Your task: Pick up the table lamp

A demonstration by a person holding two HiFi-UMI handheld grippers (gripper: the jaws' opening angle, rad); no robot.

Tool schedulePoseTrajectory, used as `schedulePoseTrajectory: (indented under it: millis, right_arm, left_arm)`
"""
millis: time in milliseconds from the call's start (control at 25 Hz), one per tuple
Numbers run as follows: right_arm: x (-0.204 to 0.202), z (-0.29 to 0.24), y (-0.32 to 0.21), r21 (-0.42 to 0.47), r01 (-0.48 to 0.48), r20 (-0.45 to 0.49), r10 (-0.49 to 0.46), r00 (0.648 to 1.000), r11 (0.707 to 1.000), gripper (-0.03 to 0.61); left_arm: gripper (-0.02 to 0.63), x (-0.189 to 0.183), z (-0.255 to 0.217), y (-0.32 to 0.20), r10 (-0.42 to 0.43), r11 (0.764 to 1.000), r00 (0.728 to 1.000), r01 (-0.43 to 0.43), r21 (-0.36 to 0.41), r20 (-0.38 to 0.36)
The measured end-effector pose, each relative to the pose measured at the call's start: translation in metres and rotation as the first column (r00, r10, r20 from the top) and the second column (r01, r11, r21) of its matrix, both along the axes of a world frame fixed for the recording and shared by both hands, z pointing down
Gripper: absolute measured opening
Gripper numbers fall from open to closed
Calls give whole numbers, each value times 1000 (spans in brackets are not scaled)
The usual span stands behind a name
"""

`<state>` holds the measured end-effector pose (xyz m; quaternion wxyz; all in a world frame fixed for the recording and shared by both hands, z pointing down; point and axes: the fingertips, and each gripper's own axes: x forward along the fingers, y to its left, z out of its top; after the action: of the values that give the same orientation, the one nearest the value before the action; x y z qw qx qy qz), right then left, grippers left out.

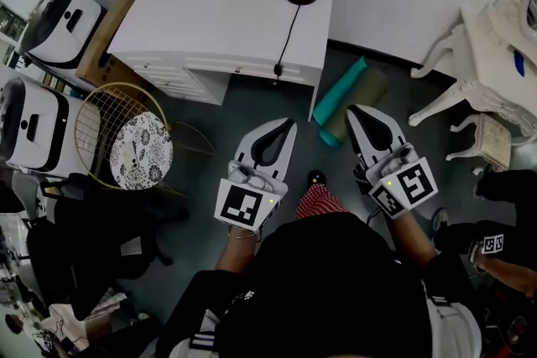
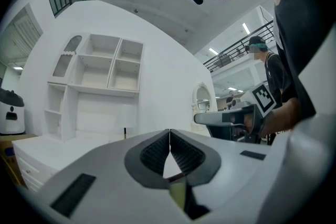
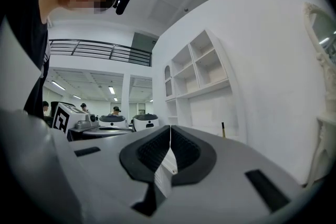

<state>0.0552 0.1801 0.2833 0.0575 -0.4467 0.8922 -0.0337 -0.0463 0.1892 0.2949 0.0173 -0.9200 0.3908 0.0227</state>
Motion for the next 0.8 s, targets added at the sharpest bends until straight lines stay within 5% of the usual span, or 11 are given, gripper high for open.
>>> schedulePoseTrajectory:
  millis: [800]
  right_arm:
    - [56, 8, -81, 1, 7, 20, -7, 1000, 1000, 17]
  left_arm:
    - [14, 58, 8, -81, 6, 1000, 999, -5, -21, 39]
